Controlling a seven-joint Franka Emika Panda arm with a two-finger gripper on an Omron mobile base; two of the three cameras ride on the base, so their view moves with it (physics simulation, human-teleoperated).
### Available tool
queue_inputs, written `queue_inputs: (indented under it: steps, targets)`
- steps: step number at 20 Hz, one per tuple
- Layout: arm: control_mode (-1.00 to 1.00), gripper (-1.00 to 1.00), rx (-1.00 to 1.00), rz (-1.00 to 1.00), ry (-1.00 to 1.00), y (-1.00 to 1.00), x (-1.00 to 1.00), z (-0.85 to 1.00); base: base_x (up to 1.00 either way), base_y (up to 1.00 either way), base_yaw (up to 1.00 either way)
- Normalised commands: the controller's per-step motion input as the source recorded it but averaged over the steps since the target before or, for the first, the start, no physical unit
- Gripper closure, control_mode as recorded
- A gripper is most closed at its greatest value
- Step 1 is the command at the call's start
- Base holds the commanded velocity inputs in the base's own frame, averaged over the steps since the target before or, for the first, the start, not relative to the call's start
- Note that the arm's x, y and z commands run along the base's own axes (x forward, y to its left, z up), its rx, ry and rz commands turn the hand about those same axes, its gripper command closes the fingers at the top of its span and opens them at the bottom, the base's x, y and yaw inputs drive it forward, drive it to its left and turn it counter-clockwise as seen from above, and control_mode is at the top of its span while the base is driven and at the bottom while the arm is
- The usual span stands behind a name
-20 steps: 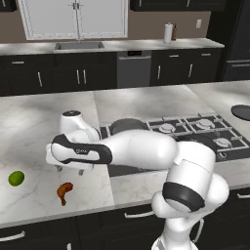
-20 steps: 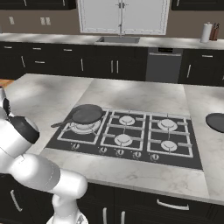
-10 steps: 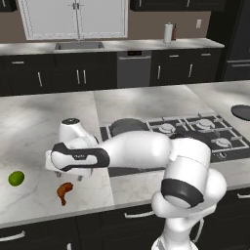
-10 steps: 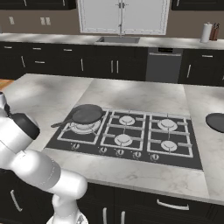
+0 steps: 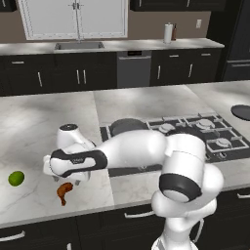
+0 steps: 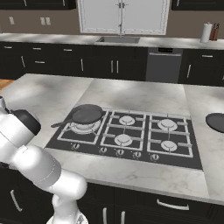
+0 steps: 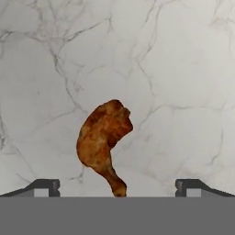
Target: Place both pans onto different burners. Then place the lime and the chicken drumstick on different pans.
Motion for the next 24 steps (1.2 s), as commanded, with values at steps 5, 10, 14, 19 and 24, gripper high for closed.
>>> queue_inputs:
  steps: [5, 10, 14, 19, 24]
  targets:
    - [-1.00, -1.00, 0.00, 0.00, 0.00, 0.07, 0.00, -0.09, 0.00, 0.00, 0.00]
    - [-1.00, -1.00, 0.00, 0.00, 0.00, 0.00, 0.00, -0.07, 0.00, 0.00, 0.00]
    - [-1.00, -1.00, 0.00, 0.00, 0.00, 0.00, 0.04, -0.09, 0.00, 0.00, 0.00]
    - [-1.00, -1.00, 0.00, 0.00, 0.00, 0.00, 0.08, -0.13, 0.00, 0.00, 0.00]
    - [-1.00, -1.00, 0.00, 0.00, 0.00, 0.07, 0.12, -0.13, 0.00, 0.00, 0.00]
